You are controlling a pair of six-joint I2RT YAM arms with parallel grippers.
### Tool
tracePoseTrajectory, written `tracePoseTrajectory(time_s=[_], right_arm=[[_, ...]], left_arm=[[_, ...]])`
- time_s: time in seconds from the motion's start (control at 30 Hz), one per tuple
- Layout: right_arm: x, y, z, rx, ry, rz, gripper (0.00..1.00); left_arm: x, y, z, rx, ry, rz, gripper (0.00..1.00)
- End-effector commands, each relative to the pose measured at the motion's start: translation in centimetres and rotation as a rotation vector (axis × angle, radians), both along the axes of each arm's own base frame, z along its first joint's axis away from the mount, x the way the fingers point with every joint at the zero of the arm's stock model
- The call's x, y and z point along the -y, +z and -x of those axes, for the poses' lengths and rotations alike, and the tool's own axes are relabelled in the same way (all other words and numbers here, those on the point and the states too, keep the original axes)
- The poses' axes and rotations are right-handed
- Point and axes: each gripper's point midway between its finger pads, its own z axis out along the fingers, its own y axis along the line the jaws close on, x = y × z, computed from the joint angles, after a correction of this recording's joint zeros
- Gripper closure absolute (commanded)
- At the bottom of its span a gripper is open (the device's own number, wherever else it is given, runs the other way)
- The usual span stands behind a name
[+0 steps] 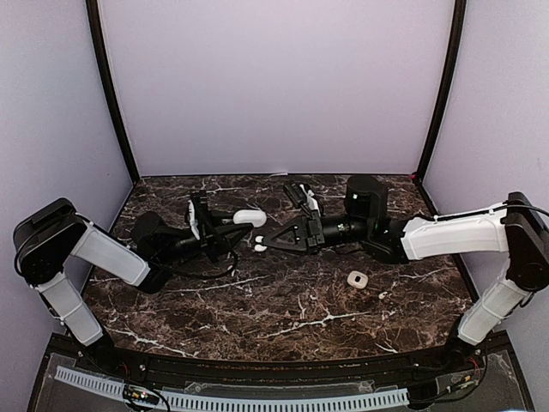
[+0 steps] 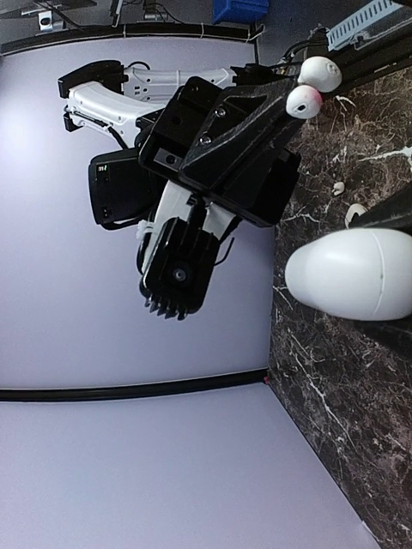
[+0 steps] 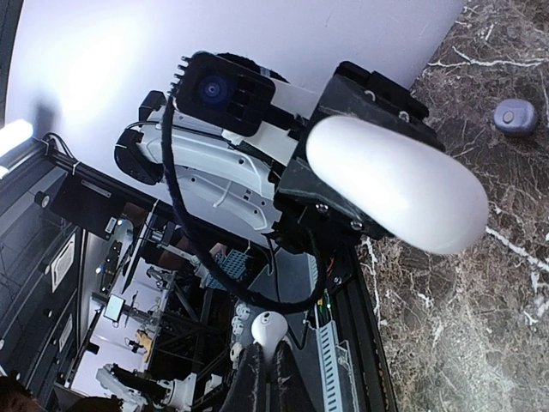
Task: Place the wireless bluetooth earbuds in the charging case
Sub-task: Open the charging case.
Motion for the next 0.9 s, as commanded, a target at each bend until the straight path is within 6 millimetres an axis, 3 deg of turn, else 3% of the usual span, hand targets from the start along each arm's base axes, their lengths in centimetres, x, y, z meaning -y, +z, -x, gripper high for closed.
tracePoseTrajectory(time_s=[0.0,0.37,0.87], right_arm=[[-0.8,1.3,-0.1,0.082,0.018,-0.011,1.00],[-1.9,0.0,-1.5,0.089,-0.002,0.056,1.00],[-1.0,1.2,-2.2,0.088,-0.033,-0.009,1.00]], left_arm=[[0.2,1.7,0.9,0.051,-0.040,0.027,1.00],[0.5,1.9,2.3,0.082,-0.112,0.031,1.00],[0.7,1.4,3.3,0.119,-0.154,0.005,1.00]])
